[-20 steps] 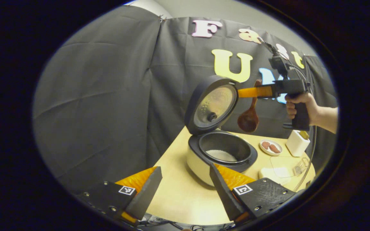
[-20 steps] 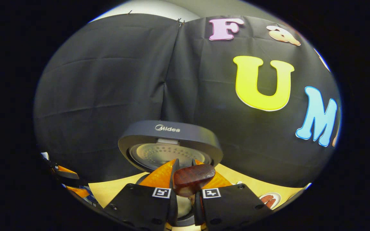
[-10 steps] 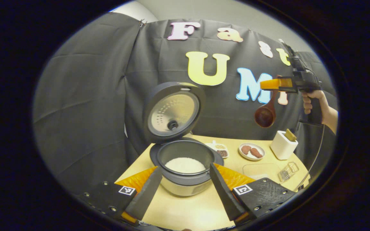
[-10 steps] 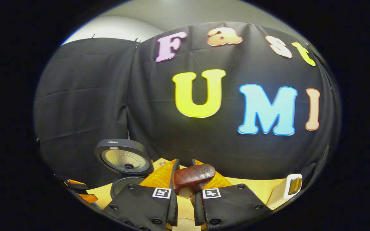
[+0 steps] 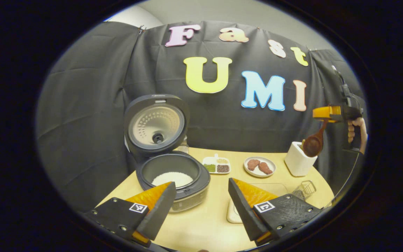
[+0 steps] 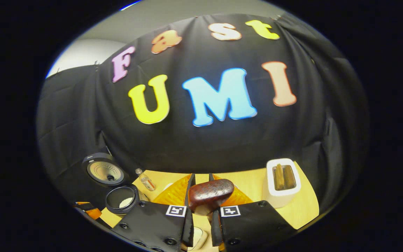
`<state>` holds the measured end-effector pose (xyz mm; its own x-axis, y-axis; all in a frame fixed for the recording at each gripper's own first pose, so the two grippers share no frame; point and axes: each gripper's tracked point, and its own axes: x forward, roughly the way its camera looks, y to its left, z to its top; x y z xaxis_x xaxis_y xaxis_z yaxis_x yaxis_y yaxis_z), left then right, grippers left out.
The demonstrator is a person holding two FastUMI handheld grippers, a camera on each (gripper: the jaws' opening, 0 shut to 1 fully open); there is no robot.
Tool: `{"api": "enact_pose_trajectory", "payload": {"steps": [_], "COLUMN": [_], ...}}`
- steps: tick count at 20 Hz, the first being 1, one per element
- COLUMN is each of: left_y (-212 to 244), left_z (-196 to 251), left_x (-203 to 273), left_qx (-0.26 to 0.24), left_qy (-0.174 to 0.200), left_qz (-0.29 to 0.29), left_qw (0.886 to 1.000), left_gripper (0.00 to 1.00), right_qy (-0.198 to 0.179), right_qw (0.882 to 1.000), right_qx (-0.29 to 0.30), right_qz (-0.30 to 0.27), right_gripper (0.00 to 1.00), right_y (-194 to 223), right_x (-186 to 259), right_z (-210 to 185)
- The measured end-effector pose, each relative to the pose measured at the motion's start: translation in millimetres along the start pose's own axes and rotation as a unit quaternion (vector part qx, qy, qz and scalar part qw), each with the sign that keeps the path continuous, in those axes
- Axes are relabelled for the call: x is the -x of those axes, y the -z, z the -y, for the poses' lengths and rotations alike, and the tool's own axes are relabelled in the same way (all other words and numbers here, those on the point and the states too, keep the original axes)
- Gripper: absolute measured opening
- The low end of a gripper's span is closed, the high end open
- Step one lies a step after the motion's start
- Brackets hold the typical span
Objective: Close the left gripper, press the button to open the rice cooker; take a wooden spoon from the chopstick holder with the right hand, scoop a spoonful of rice and pour it into the rice cooker, then put the wooden spoon back into the chopstick holder.
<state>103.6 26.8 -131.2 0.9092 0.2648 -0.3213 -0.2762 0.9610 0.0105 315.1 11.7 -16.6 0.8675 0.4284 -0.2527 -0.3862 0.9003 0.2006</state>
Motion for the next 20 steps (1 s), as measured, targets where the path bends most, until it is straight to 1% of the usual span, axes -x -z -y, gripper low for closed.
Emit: {"api": "enact_pose_trajectory", "payload": {"steps": [1,2,4,7,8,10,11,12,13,15,17,20], "left_y": [2,2,2,4,8,11,10,12,14,20,25,27], "left_z": [8,16,33,64,72,86,93,99,102,102,95,79], "left_x": [1,5,11,24,27,36,40,45,50,59,67,78], "left_qx": [0.003,0.003,-0.01,-0.036,-0.043,-0.051,-0.05,-0.047,-0.044,-0.036,-0.025,-0.014], "left_qy": [-0.005,-0.013,-0.02,-0.019,-0.022,-0.028,-0.028,-0.028,-0.029,-0.035,-0.045,-0.066], "left_qz": [-0.004,-0.01,-0.011,-0.017,-0.028,-0.035,-0.033,-0.033,-0.036,-0.047,-0.055,-0.063], "left_qw": [1.0,1.0,1.0,0.999,0.998,0.998,0.998,0.998,0.998,0.998,0.997,0.996], "left_gripper": [0.95,0.94,0.94,0.95,0.94,0.94,0.95,0.94,0.94,0.94,0.95,0.94], "right_qy": [0.005,0.006,0.015,0.029,0.035,0.041,0.046,0.049,0.052,0.049,0.048,0.046], "right_qw": [0.999,0.998,0.993,0.988,0.987,0.983,0.981,0.979,0.977,0.971,0.969,0.967], "right_qx": [-0.031,-0.06,-0.109,-0.14,-0.146,-0.163,-0.173,-0.182,-0.192,-0.22,-0.224,-0.227], "right_qz": [-0.012,-0.024,-0.041,-0.058,-0.064,-0.068,-0.072,-0.077,-0.081,-0.085,-0.096,-0.108], "right_gripper": [0.18,0.21,0.21,0.21,0.21,0.22,0.22,0.22,0.22,0.23,0.23,0.23], "right_y": [9,19,39,68,78,91,98,108,114,124,138,153], "right_x": [4,10,14,17,20,22,19,16,16,6,3,-6], "right_z": [18,33,66,103,115,131,138,143,148,147,149,141]}}
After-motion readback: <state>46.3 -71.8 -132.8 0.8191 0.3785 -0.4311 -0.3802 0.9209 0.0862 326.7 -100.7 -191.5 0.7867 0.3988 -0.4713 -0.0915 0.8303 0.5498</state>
